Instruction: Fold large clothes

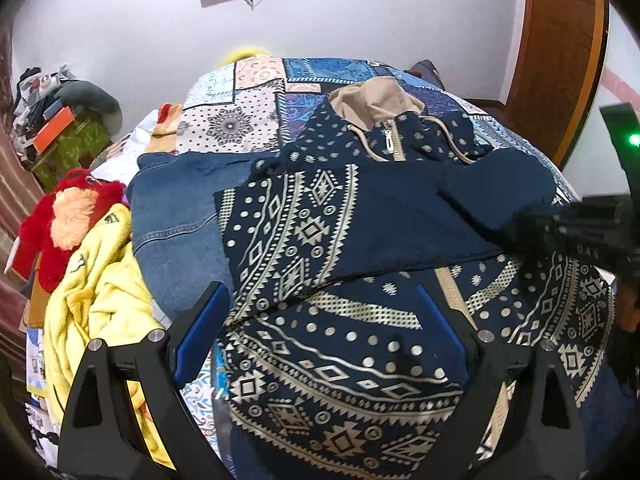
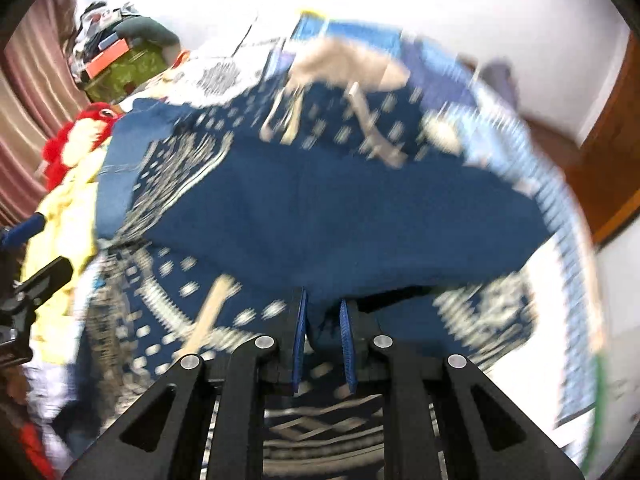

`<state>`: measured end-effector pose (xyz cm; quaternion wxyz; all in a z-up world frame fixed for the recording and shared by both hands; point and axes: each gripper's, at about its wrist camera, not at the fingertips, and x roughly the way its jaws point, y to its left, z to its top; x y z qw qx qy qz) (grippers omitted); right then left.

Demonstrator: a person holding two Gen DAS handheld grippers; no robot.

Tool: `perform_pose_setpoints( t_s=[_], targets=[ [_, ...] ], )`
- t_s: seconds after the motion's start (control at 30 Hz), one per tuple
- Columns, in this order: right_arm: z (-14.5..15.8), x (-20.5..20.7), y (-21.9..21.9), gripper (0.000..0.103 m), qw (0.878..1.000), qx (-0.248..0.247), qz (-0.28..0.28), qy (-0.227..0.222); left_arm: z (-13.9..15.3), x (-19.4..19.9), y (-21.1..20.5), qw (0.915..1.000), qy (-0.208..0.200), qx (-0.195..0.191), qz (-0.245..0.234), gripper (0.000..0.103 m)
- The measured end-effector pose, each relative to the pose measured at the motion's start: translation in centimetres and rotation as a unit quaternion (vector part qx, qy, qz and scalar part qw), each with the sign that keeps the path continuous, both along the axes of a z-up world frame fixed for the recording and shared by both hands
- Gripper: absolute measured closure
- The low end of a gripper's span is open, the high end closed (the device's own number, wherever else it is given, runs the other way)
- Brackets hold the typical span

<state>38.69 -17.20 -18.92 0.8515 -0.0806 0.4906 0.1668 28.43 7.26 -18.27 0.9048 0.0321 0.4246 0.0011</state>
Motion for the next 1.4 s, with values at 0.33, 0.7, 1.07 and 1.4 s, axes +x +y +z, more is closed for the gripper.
perform_pose_setpoints(
  t_s=[0.33,0.7,1.07,1.4],
  targets=[
    [-4.2,2.6,-3.8,0.091,0.99,0.087,-0.041,0.103,-0.8,0.9,-2.2,0.9996,0.013,0.004,-0.026,0.009],
    [-1.4,-1.7,-8.4,0.091,0.995,0.07,-0.011,0.073,-0.2,4.3,-9.4,0.9953,0.023,0.005,-0.094,0.009],
    [2.8,-1.8,-20.2,0.091,0.991,0.068,-0.115,-0.002,-0.5,11.3,-22.9,0.9759,0.046,0.035,-0.21,0.009],
    [1.6,-1.2,-24.4,0.091,0.985,0.068,-0.159,-0.003,-4.7,17.0,-30.8,0.9671,0.107,0.01,-0.23,0.022]
  ],
)
